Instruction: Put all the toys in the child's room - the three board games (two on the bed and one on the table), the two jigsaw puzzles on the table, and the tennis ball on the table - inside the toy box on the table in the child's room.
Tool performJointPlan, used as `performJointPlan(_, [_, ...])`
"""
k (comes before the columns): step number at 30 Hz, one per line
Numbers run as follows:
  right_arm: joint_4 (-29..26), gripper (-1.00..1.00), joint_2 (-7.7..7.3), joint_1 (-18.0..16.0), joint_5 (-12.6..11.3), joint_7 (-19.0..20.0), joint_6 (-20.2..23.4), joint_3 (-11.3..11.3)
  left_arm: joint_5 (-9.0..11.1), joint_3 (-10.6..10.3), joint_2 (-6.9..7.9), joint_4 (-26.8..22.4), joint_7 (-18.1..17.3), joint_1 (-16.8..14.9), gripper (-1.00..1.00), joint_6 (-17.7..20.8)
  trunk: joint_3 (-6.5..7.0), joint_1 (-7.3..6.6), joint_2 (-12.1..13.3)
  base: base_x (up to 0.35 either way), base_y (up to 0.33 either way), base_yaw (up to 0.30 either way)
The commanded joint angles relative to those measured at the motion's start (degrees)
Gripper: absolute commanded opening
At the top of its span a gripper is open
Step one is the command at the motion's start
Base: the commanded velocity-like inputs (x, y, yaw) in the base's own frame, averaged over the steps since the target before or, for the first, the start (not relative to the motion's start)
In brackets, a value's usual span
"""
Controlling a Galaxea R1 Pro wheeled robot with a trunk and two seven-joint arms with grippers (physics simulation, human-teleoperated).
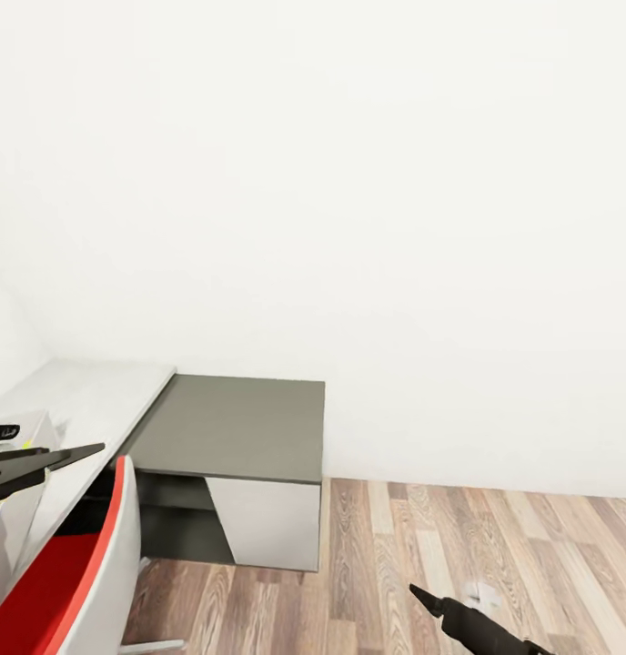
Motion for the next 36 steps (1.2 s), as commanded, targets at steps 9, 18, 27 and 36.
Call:
performJointPlan(9, [0.6, 1.0, 4.42, -0.1, 3.0, -8.9, -2.0, 0.7, -0.1, -3.6, -0.09, -0.1, -0.2, 0.0, 1.0, 0.6, 0.67, 0.04, -0.1, 0.0, 0.0, -0.088])
performJointPlan(18, [0.6, 1.0, 7.27, -0.1, 9.5, -18.9, -3.3, 0.6, -0.3, -10.8, -0.94, -0.1, -0.2, -0.1, 1.0, -0.2, 1.21, 0.04, -0.1, 0.0, 0.0, -0.005])
performJointPlan(27, [0.7, 1.0, 8.03, -0.1, 10.2, -21.3, -3.5, 0.4, -0.7, -16.6, -8.29, -0.2, 10.4, -0.7, 1.0, -0.3, 1.24, 0.04, -0.1, 0.0, 0.0, 0.0])
performJointPlan(36, [0.8, 1.0, 7.9, -0.1, 9.9, -21.0, -2.9, -0.1, -0.7, -18.4, -11.38, -0.2, 17.8, -1.1, 1.0, 0.2, 1.24, 0.04, -0.1, 0.0, 0.0, 0.0])
